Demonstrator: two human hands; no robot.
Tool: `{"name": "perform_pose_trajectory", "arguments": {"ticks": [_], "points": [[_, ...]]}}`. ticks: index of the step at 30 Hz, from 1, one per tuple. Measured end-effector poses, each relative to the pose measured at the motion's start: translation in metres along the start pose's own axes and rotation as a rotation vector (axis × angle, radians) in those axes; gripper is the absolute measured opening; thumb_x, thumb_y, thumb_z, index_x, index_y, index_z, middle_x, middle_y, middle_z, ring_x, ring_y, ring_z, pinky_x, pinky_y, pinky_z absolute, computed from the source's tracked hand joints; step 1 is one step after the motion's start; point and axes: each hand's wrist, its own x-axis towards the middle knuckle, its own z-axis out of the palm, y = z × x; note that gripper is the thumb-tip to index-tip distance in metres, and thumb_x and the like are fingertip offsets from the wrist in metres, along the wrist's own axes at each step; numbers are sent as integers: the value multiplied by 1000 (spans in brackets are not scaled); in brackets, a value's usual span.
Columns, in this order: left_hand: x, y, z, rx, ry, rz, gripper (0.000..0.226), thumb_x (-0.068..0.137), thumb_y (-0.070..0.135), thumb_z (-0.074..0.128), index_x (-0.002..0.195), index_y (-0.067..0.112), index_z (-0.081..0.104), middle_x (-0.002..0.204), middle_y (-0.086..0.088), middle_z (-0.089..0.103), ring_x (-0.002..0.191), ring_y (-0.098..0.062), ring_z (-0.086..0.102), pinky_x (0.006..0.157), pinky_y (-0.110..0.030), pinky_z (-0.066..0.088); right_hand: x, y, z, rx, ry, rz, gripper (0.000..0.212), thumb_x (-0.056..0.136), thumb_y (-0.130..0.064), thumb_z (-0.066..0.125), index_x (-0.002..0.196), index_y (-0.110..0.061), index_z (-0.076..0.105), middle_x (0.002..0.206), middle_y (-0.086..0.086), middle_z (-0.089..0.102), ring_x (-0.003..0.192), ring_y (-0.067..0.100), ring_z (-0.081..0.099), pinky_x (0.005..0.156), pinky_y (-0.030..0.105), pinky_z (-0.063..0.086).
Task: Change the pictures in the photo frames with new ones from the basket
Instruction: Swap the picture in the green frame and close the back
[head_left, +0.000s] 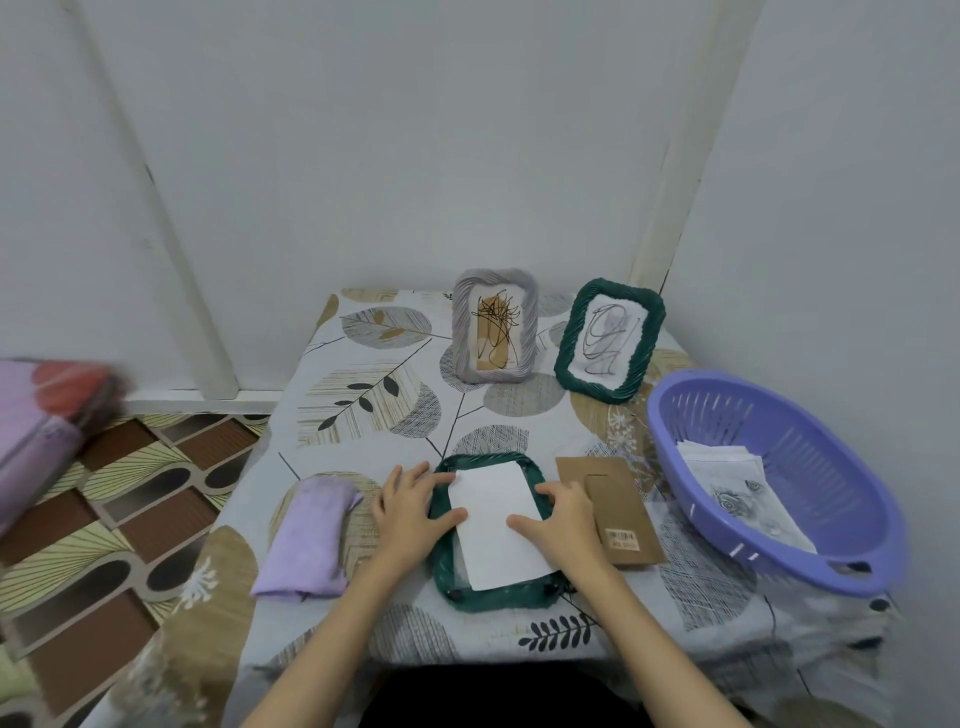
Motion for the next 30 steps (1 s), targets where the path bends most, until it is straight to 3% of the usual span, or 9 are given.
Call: {"name": "perform_pose_trajectory", "arguments": {"ticks": [3, 8, 14, 17, 19, 22, 25, 28, 30], "points": [[3, 6, 1, -49, 13, 8, 46, 76, 35, 71, 119, 34, 55, 151, 3, 25, 143, -20, 2, 112, -38, 5, 2, 3, 1, 23, 37, 18, 38, 70, -26, 77, 102, -11, 63, 107, 6, 52, 98, 18, 50, 79, 22, 37], [1, 6, 2, -61, 15, 38, 45, 77, 33, 71, 119, 33, 53, 153, 6, 21, 144, -18, -2, 112, -39, 3, 5, 3, 3, 105, 115, 65, 16, 70, -18, 76, 79, -11, 66, 100, 9, 60, 89, 20, 55, 77, 26, 42], [-7, 13, -5, -193, -2, 120, 38, 70, 50, 60, 106, 49, 50, 148, 2, 34, 144, -18, -1, 113, -41, -3, -1, 0, -6, 249, 227, 6, 7, 80, -17, 69, 77, -14, 63, 81, 2, 63, 73, 13, 56, 59, 18, 39], [-8, 28, -10, -370, -53, 117, 34, 74, 41, 68, 104, 48, 54, 143, 1, 41, 144, -19, 2, 114, -43, -5, 1, -1, -20, 391, 284, -5, 7, 80, -14, 69, 79, -9, 64, 75, 1, 63, 75, 17, 59, 61, 16, 43], [-9, 42, -12, -588, -147, 109, 37, 78, 24, 72, 108, 39, 59, 133, 3, 52, 139, -19, 25, 116, -45, 16, 1, -4, -32, 473, 280, 0, 8, 79, -13, 70, 79, -10, 63, 74, 1, 64, 74, 17, 61, 63, 19, 46], [-7, 65, -9, -823, -235, 96, 40, 78, 0, 68, 110, 24, 61, 116, -7, 61, 103, -18, 61, 85, -25, 53, 1, -5, -53, 458, 280, -15, 10, 79, -18, 71, 77, -19, 61, 76, -4, 65, 75, 14, 62, 66, 23, 50], [-3, 84, 1, -850, -210, 87, 43, 78, -10, 62, 111, 19, 61, 116, -9, 59, 92, -21, 63, 73, -24, 57, -1, 3, -79, 284, 293, -139, 10, 83, -21, 66, 91, -18, 62, 86, -4, 64, 84, 13, 59, 70, 22, 48], [1, 99, 12, -831, -200, 93, 44, 80, -11, 59, 111, 20, 60, 115, -4, 57, 88, -22, 64, 70, -24, 57, -1, 28, -108, -278, 423, -264, 18, 85, -26, 62, 103, -19, 64, 113, 2, 59, 107, 21, 49, 86, 37, 40], [3, 107, 18, -787, -204, 117, 44, 80, -10, 60, 110, 21, 60, 113, -4, 55, 83, -17, 62, 70, -21, 56, -4, 45, -128, -500, 357, -191, 21, 87, -28, 59, 107, -25, 64, 130, 6, 49, 121, 26, 40, 93, 41, 34]]}}
